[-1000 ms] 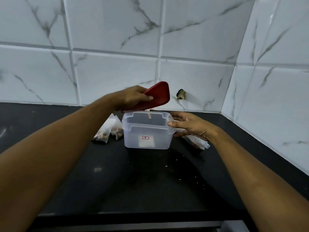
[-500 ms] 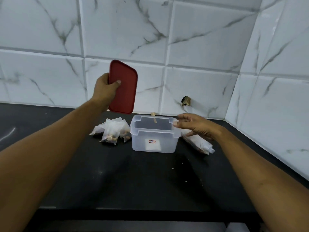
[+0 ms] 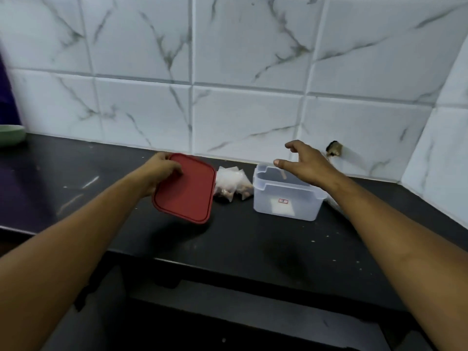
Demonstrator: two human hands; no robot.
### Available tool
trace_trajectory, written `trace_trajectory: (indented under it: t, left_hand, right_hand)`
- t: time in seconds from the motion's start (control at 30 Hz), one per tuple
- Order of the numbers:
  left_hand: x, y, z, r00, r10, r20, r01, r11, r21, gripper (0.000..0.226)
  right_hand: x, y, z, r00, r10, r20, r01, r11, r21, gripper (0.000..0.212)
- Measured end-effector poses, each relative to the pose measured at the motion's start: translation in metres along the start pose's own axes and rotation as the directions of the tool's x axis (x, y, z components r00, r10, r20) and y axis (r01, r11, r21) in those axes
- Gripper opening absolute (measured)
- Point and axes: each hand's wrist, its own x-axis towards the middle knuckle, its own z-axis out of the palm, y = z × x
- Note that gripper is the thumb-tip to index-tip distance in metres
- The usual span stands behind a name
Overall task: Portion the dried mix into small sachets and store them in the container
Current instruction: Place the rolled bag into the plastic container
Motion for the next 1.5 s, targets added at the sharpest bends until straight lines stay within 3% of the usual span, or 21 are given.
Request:
trace_trajectory:
  t: [0.13, 0.3, 0.37, 0.43, 0.5, 0.57, 0.73, 0.83, 0.97, 1.1, 1.23, 1.4, 1.5]
  left_hand:
    - [-0.006, -0.033, -0.006, 0.998, -0.001, -0.059, 0.017, 0.964, 0.265, 0.003]
    - [0.006, -0.053, -0.015, 0.999, -0.032, -0.014, 0.033, 0.752, 0.658, 0.031]
    - [0.009, -0.054, -0.015, 0.999, -0.033, 0.012, 0.014, 0.694, 0.719, 0.038]
    - [0.010, -0.053, -0.015, 0.999, -0.034, -0.002, 0.024, 0.652, 0.758, 0.060]
    - [0.014, -0.048, -0.011, 1.000, -0.008, -0.007, 0.011, 0.639, 0.769, 0.083]
    - [0.015, -0.033, 0.001, 0.997, 0.083, 0.000, -0.054, 0.656, 0.752, 0.088]
    - [0.014, 0.049, 0.074, 0.907, 0.385, 0.170, -0.402, 0.671, 0.624, 0.046]
    - [0.021, 0.097, 0.140, 0.804, 0.509, 0.307, -0.588, 0.604, 0.538, 0.039]
    - [0.026, 0.138, 0.224, 0.697, 0.564, 0.443, -0.717, 0.537, 0.444, 0.033]
    - [0.028, 0.158, 0.297, 0.617, 0.531, 0.581, -0.787, 0.433, 0.440, 0.028]
    - [0.031, 0.161, 0.354, 0.555, 0.355, 0.752, -0.832, 0.212, 0.513, 0.038]
    - [0.038, 0.153, 0.399, 0.597, 0.201, 0.777, -0.774, -0.112, 0.623, 0.043]
    - [0.052, 0.147, 0.414, 0.616, 0.153, 0.772, -0.747, -0.195, 0.635, 0.043]
  right_hand:
    - [0.004, -0.010, 0.014, 0.999, 0.004, 0.036, -0.003, 1.000, -0.018, 0.072]
    - [0.002, -0.019, 0.019, 0.998, 0.009, 0.063, -0.006, 0.999, -0.051, 0.071]
    - [0.001, -0.019, 0.018, 0.998, 0.010, 0.066, -0.006, 0.998, -0.065, 0.072]
    - [0.001, -0.017, 0.015, 0.998, 0.017, 0.067, -0.012, 0.998, -0.065, 0.071]
    - [0.001, -0.015, 0.008, 0.998, 0.020, 0.063, -0.016, 0.998, -0.066, 0.070]
    - [0.000, -0.012, -0.002, 0.999, 0.025, 0.042, -0.022, 0.997, -0.069, 0.069]
    - [-0.010, 0.024, -0.039, 0.993, 0.108, -0.044, -0.108, 0.994, 0.004, 0.061]
    - [-0.027, 0.056, -0.058, 0.985, 0.154, -0.078, -0.153, 0.988, 0.015, 0.055]
    - [-0.050, 0.095, -0.075, 0.963, 0.258, -0.078, -0.258, 0.966, 0.009, 0.058]
    - [-0.072, 0.138, -0.091, 0.922, 0.376, -0.089, -0.378, 0.926, -0.009, 0.062]
    - [-0.085, 0.168, -0.090, 0.884, 0.467, 0.010, -0.467, 0.884, -0.010, 0.064]
    - [-0.083, 0.190, -0.075, 0.856, 0.502, 0.121, -0.508, 0.861, 0.024, 0.054]
    - [-0.074, 0.195, -0.068, 0.855, 0.494, 0.156, -0.505, 0.863, 0.036, 0.048]
